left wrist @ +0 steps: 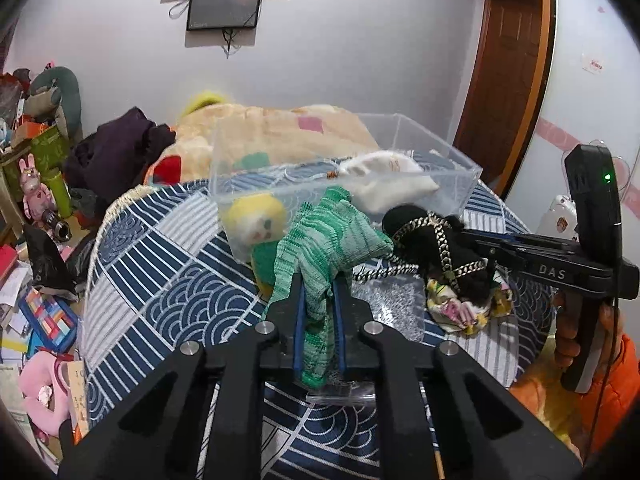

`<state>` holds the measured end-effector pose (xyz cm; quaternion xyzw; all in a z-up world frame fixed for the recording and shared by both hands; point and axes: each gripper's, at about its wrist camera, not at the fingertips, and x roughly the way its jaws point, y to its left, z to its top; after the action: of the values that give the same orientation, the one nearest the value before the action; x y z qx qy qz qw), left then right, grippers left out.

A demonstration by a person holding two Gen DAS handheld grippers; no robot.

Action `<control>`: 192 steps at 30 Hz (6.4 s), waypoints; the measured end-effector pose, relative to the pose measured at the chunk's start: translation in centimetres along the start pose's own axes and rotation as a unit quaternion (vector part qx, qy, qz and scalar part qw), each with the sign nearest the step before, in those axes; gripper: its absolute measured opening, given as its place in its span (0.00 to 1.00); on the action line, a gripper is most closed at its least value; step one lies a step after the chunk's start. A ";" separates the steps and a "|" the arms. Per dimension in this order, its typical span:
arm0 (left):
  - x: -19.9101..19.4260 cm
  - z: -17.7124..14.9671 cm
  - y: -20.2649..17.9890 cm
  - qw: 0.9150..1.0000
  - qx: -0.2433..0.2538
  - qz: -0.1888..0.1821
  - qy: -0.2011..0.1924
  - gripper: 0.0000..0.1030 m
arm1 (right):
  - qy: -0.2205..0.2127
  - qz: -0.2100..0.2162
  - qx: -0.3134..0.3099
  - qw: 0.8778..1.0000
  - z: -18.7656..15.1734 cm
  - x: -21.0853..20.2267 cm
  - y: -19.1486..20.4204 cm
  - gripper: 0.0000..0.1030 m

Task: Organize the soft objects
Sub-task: 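Grasp the green knit glove with the left tool while the right tool grasps the black-strapped white item, then release the green glove into the box with the left tool while the right releases the strapped item, then grasp the green sponge with the left tool while the right tool grasps the floral scrunchie, then drop the sponge into the clear box with the left tool while the right tool drops the scrunchie in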

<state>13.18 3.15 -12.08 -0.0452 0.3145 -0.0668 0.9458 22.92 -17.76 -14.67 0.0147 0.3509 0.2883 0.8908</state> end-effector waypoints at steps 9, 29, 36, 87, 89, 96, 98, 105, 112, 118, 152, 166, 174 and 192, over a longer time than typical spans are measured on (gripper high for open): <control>-3.8 2.1 -0.9 0.999 0.019 -0.008 -0.048 0.11 | -0.036 0.003 -0.019 0.999 0.2 -2.8 0.6 0.08; -3.8 8.0 -0.5 0.994 0.035 0.018 -0.099 0.11 | -0.172 -0.023 -0.080 0.982 8.5 -7.9 4.9 0.08; -0.9 10.1 -0.5 0.994 0.044 0.025 -0.096 0.11 | -0.178 -0.043 -0.070 0.981 11.2 -5.3 5.0 0.08; 0.6 4.6 -0.1 1.000 0.015 -0.001 0.001 0.77 | -0.087 -0.079 -0.117 0.986 4.6 -4.5 4.3 0.88; 1.1 3.2 0.5 1.000 0.008 0.005 0.015 0.77 | -0.081 -0.081 -0.115 0.987 3.8 -4.3 4.2 0.88; 3.7 0.1 1.4 0.998 -0.008 0.018 0.063 0.77 | -0.032 -0.078 -0.096 0.992 0.2 -2.4 3.2 0.88; 4.3 -0.1 1.6 0.998 -0.015 0.019 0.066 0.77 | -0.019 -0.072 -0.086 0.994 -0.8 -2.0 2.9 0.88; 6.0 0.9 1.4 0.997 -0.029 0.042 0.055 0.77 | 0.020 -0.044 -0.056 0.997 -2.7 -0.3 2.4 0.88; 7.7 0.9 0.6 0.997 -0.022 0.054 0.056 0.77 | 0.031 -0.054 -0.106 0.992 -4.1 0.3 3.6 0.67; 7.5 0.7 0.8 0.997 -0.025 0.041 0.054 0.63 | 0.024 -0.031 -0.097 0.994 -4.0 -1.2 2.6 0.23; 2.2 7.7 -0.1 0.998 0.008 0.026 -0.049 0.61 | -0.114 -0.015 -0.074 0.991 8.1 -1.7 4.8 0.20; 8.6 8.6 0.3 1.000 -0.013 -0.002 0.019 0.62 | -0.040 -0.042 -0.060 0.997 7.5 3.9 3.2 0.23; 8.0 8.4 0.3 1.000 -0.016 0.000 0.025 0.76 | -0.049 -0.056 -0.076 0.994 7.1 2.7 3.5 0.47; 3.1 1.6 -1.7 0.999 0.007 -0.016 0.049 0.94 | -0.065 -0.044 -0.062 0.995 3.1 -2.8 2.5 0.80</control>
<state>16.41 1.02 -12.43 -0.0404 0.3593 -0.0859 0.9284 22.01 -16.61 -10.07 -0.0371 0.2742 0.2686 0.9227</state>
